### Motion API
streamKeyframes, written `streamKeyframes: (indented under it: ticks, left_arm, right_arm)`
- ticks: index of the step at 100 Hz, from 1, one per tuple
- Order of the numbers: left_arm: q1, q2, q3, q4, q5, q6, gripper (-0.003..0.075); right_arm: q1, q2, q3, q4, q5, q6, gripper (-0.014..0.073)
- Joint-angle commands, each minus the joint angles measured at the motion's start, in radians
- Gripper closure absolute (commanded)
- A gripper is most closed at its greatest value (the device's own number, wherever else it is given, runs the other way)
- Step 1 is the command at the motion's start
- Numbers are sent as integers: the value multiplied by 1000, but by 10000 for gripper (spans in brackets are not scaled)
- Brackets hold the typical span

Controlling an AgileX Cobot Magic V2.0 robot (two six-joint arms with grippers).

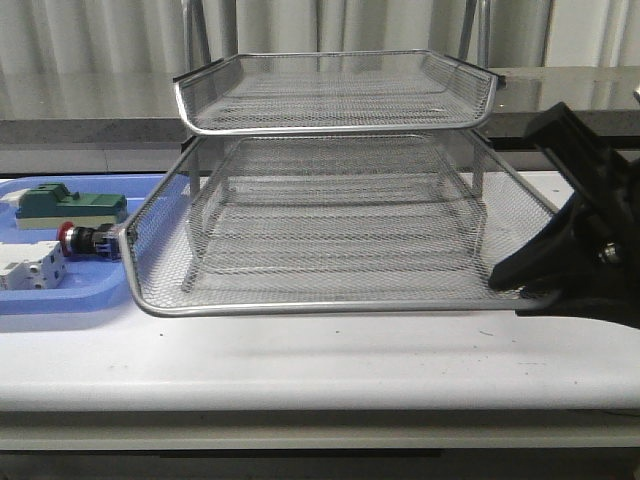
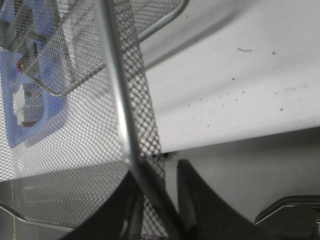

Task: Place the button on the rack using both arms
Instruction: 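Pull the middle mesh tray outward toward the robot with the right gripper, then release the tray and withdraw the right gripper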

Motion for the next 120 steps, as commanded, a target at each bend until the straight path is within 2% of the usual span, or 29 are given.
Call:
streamKeyframes:
  ticks: [1, 11, 16, 21, 65, 96, 103, 110, 120]
  left_arm:
    - [4, -31, 43, -2, -71, -8, 740]
    - [4, -31, 43, -2, -71, -8, 740]
    - [4, -31, 43, -2, -71, -8, 740]
    - [4, -31, 43, -2, -71, -8, 740]
    - [4, -31, 43, -2, -71, -8, 740]
    - [4, -31, 43, -2, -71, -8, 740]
    - [4, -31, 43, -2, -71, -8, 740]
    - [4, -31, 43, -2, -71, -8, 740]
    - [4, -31, 43, -2, -71, -8, 740]
  right_arm:
    - [-4, -31, 22, -105, -106, -33, 389]
    - [-4, -56, 22, -115, -106, -33, 202]
    - [-4, -72, 22, -127, -108, -33, 130]
    - [-4, -91, 22, -137, -110, -33, 93]
    - [-21, -261, 14, -229, -118, -33, 93]
    - [-154, -373, -58, -252, 28, -14, 93]
    - [-197, -394, -90, -321, 69, 29, 93]
    - [-244, -404, -135, -443, 124, 102, 93]
    - [-319, -413, -225, -703, 241, 260, 93]
